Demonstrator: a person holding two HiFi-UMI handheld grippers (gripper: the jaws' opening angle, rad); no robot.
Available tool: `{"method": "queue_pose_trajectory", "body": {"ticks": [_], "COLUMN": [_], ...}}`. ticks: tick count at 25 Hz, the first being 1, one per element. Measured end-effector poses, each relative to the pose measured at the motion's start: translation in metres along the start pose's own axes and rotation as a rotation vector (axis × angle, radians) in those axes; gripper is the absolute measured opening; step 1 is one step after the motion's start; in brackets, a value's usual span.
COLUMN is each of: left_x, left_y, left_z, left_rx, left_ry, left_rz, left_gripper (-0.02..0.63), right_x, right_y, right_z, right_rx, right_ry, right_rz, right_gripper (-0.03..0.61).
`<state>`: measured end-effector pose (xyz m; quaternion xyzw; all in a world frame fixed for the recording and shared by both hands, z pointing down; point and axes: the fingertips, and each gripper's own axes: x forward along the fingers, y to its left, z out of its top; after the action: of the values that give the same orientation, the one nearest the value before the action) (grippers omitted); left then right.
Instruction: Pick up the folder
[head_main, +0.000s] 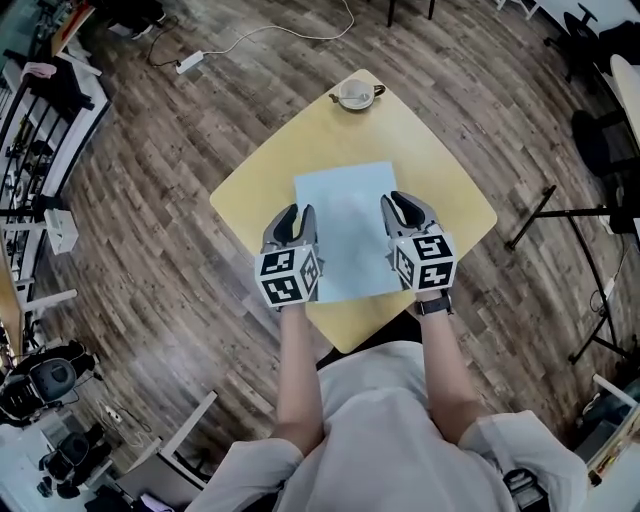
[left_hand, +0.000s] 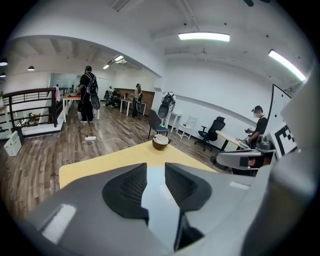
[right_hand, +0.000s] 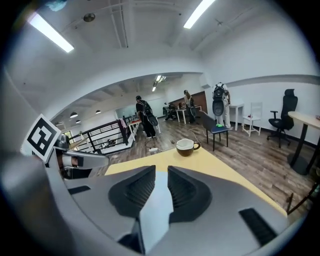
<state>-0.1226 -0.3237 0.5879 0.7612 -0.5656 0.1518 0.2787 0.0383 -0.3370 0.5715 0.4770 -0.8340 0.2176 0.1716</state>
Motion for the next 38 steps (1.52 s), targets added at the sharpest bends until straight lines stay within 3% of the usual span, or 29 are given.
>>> {"method": "queue_pose_trajectory", "body": {"ticks": [3, 9, 18, 23, 30, 38], "left_x": [0.009, 0.025, 0.044, 0.050, 0.056, 0.065], "left_y": [0.004, 0.010, 0.017, 0.020, 0.020, 0.012], "left_z": [-0.011, -0.036, -0.067, -0.080, -0.104, -0.123], "left_rx": [-0.026, -0.053, -0.090, -0.111, -0.233, -0.285], "left_ry": [0.046, 0.125, 0.208, 0.240, 0.281, 0.333], "left_rz": [-0.024, -0.051, -0.064, -0.073, -0.099, -0.117], "left_gripper": [0.115, 0.168, 0.211, 0.297, 0.426, 0.449], "right_x": [0.011, 0.030, 0.043, 0.048, 0.059, 0.064], "right_y": [-0.004, -0.012, -0.040, -0.046, -0.052, -0.052], "right_z": [-0.016, -0.048, -0.082, -0.099, -0.119, -0.125], "right_rx": [0.009, 0.066, 0.169, 0.238, 0.335, 0.440], "right_ry": [0.066, 0.159, 0.218, 0.257, 0.291, 0.296], "right_rz": [0.011, 0.020, -0.013, -0.001, 0.012, 0.073], "right_gripper": [0.144, 0.210, 0.259, 0.287, 0.323, 0.336]}}
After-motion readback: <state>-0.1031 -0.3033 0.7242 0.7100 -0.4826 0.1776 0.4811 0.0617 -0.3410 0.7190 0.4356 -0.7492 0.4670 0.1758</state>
